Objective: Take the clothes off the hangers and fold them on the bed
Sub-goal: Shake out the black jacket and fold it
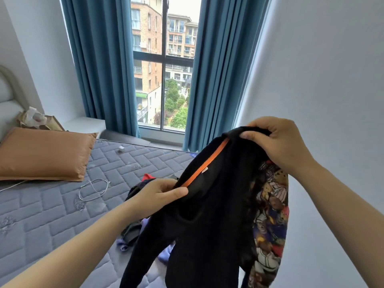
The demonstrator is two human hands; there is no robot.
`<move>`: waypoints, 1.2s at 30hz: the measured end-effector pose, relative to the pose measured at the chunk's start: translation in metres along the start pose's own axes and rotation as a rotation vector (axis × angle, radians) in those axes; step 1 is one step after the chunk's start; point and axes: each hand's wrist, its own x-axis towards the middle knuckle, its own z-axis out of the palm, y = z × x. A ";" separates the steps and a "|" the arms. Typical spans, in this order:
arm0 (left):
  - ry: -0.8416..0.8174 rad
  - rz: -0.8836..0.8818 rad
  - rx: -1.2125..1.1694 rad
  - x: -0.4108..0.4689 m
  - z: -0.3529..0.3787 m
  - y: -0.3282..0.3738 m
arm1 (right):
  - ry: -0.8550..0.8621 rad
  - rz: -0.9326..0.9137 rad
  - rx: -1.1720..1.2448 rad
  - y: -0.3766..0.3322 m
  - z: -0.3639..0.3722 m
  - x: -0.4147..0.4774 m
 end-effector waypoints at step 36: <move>0.484 0.184 0.542 0.053 0.155 -0.020 | 0.164 0.172 0.045 0.078 -0.090 -0.062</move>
